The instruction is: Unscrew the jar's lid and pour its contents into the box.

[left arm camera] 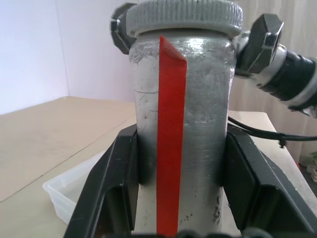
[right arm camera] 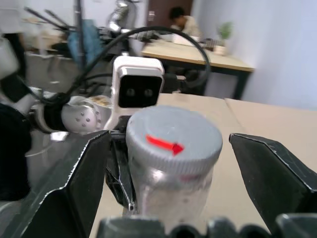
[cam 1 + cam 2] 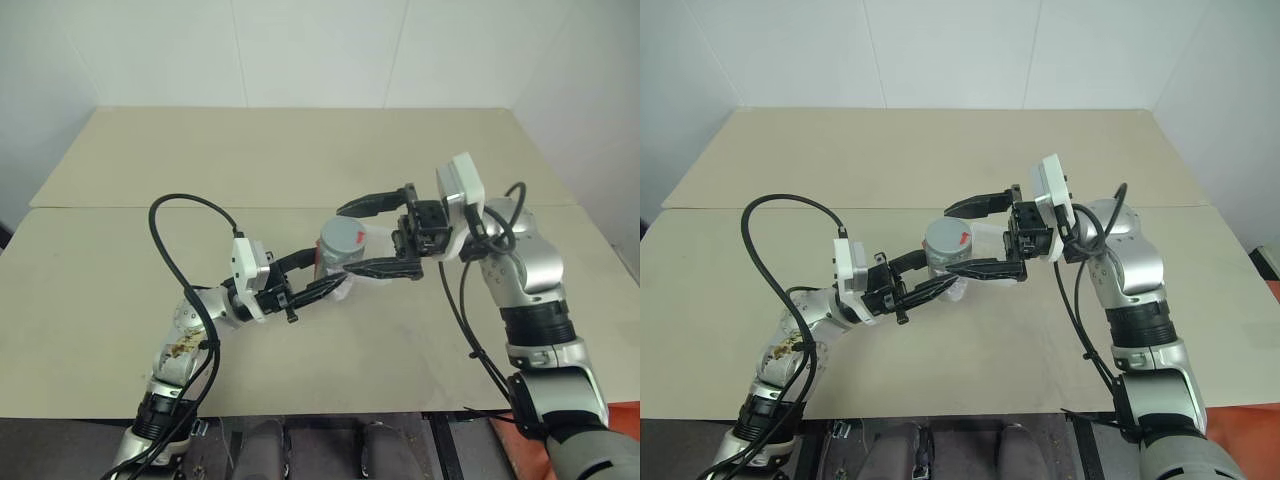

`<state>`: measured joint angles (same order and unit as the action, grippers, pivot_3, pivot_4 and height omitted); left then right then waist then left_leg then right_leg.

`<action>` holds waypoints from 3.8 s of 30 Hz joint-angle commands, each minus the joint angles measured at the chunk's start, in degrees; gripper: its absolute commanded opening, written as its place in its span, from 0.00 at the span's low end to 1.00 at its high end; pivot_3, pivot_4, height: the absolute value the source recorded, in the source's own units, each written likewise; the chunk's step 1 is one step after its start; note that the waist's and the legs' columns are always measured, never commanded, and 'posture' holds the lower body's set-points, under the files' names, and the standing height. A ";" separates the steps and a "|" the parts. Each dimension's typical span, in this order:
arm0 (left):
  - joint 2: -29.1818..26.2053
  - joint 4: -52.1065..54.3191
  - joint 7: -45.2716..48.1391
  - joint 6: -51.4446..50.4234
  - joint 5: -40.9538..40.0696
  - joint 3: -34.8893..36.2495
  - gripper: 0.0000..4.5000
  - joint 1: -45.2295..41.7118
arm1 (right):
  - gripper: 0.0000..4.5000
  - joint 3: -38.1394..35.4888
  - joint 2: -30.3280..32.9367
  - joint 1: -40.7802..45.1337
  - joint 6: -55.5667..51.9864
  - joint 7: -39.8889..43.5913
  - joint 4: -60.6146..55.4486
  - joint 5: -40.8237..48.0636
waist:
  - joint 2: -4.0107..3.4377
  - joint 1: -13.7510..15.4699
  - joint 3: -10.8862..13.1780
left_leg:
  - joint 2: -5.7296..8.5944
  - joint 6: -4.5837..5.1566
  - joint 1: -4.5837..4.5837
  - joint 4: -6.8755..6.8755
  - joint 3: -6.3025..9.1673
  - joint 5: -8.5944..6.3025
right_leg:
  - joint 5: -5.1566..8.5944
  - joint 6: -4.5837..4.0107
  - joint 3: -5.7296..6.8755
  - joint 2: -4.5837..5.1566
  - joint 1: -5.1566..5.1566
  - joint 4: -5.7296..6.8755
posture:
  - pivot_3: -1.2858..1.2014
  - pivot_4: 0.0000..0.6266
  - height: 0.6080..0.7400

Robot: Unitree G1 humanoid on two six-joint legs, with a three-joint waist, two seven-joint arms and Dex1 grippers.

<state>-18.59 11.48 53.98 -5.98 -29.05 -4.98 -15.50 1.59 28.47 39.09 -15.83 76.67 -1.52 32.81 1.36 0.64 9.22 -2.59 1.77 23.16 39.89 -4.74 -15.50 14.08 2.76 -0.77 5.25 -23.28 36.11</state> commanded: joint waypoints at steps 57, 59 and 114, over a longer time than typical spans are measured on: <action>3.43 -2.62 -0.83 4.27 1.58 0.21 0.45 -1.52 | 0.99 -9.78 7.30 -13.21 -10.91 -27.57 -25.44 8.84 | 0.01 -0.07 0.00 | 0.02 0.01 -0.01 0.01 0.03 0.00 | 0.00 0.00 -0.03 -0.02 0.01 -0.03 | 0.52 0.24 1.00; 4.20 -3.01 -1.21 4.96 1.63 0.40 0.45 -1.39 | 0.99 -9.20 6.76 -12.47 -12.14 -28.62 -26.68 10.40 | 0.01 -0.08 0.00 | 0.01 0.01 0.00 0.01 0.03 0.00 | 0.00 0.00 -0.03 -0.02 0.01 -0.04 | 0.52 0.24 1.00; 7.98 -4.86 1.54 7.68 -2.26 2.64 0.45 -1.45 | 0.99 -10.59 10.00 -13.65 -10.53 -28.65 -19.96 3.38 | 0.01 -0.06 0.00 | 0.03 0.03 0.01 0.02 0.03 -0.01 | 0.00 0.00 -0.03 -0.02 0.02 -0.06 | 0.52 0.24 1.00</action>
<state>-10.82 5.36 55.06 0.98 -30.08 -2.47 -15.89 -7.23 37.66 25.48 -28.01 47.58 -20.50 36.19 1.36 0.58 9.22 -2.56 1.79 23.17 39.91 -4.70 -15.51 14.08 2.76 -0.80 5.23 -23.26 36.05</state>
